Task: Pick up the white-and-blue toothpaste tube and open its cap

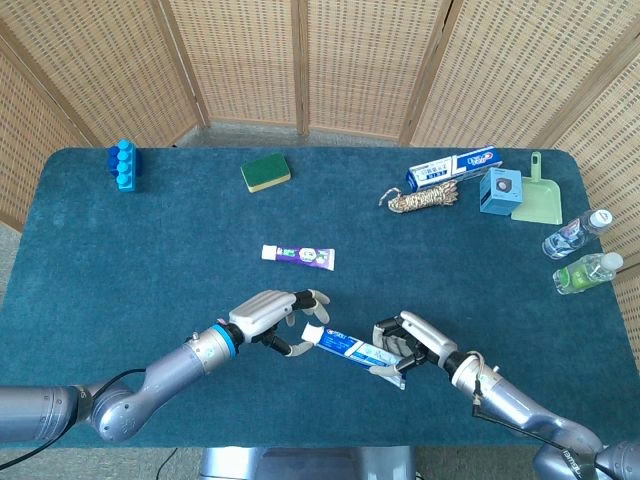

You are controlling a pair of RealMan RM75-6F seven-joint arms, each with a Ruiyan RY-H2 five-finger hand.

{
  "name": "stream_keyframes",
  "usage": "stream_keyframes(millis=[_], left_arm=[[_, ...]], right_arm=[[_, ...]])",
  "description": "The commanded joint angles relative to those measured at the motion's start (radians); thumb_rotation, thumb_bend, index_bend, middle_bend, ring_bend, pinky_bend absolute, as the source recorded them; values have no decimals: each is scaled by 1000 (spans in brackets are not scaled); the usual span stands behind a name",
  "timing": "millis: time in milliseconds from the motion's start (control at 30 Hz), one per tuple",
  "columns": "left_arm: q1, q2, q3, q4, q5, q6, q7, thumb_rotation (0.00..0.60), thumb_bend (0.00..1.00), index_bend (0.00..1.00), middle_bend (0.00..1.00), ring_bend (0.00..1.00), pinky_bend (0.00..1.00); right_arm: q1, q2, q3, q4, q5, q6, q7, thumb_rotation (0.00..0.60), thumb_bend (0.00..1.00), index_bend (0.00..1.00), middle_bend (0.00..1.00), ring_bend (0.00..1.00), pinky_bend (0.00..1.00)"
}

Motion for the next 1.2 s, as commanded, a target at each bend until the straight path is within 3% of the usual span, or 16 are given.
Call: stream_keyframes(millis=[33,767,1200], left_arm=[[3,-3,1,0,2,6,0,525,335,344,182,263,411],[8,-7,0,5,9,16,2,525,351,353,183,263,411],[7,-16,-1,10,4,22,8,562,392,383,184,264,408]], right_arm=[[1,0,-1,1,1,1,4,600,686,897,727,733,835],[13,-4,-19,34,-17,9,91,600,688,897,727,733,836],[15,1,-33,44,-39,30,141,600,690,897,727,734,836]])
